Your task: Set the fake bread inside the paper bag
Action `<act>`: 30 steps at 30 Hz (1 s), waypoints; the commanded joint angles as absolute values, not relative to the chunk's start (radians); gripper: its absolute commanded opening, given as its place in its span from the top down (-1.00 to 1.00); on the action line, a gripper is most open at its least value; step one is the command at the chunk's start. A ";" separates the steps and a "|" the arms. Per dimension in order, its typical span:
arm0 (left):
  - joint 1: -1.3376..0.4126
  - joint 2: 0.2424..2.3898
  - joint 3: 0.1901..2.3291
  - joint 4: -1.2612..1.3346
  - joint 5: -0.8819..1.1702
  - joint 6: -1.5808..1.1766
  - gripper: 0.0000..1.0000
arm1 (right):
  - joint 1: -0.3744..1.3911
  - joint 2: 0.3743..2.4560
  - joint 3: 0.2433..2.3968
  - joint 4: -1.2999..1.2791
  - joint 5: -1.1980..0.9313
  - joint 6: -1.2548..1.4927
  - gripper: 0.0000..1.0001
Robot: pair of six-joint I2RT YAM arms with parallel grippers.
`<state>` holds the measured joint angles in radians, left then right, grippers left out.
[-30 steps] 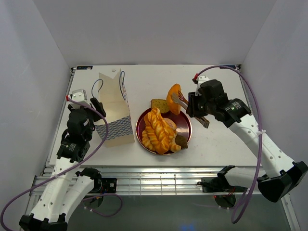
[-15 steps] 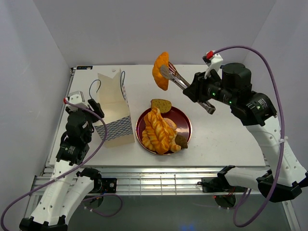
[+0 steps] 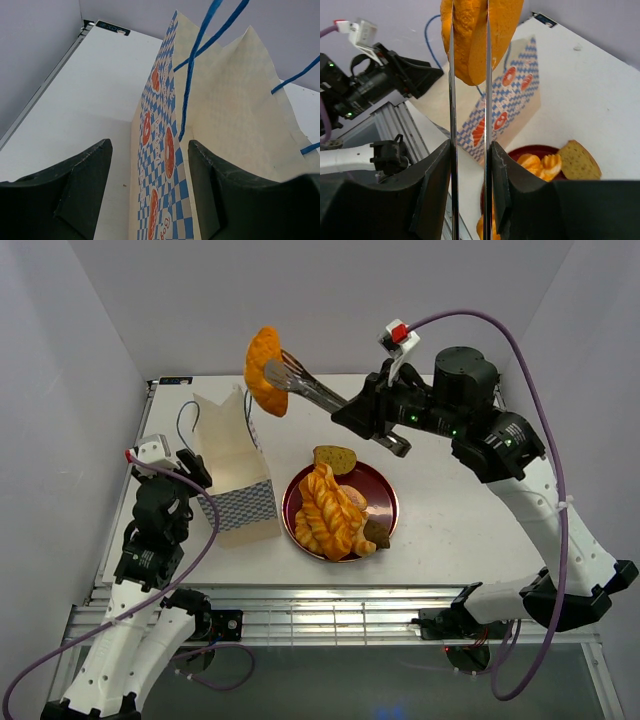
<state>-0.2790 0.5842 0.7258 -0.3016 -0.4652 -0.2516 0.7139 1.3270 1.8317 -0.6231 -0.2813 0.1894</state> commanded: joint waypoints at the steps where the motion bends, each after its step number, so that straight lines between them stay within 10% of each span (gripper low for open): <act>1: -0.284 0.589 0.716 -0.281 -0.483 -0.250 -0.45 | 0.784 1.344 1.888 -0.430 -0.342 0.189 0.84; 30: -0.285 0.591 0.715 -0.285 -0.515 -0.256 -0.45 | 0.920 1.411 1.562 -0.222 -0.242 0.164 0.84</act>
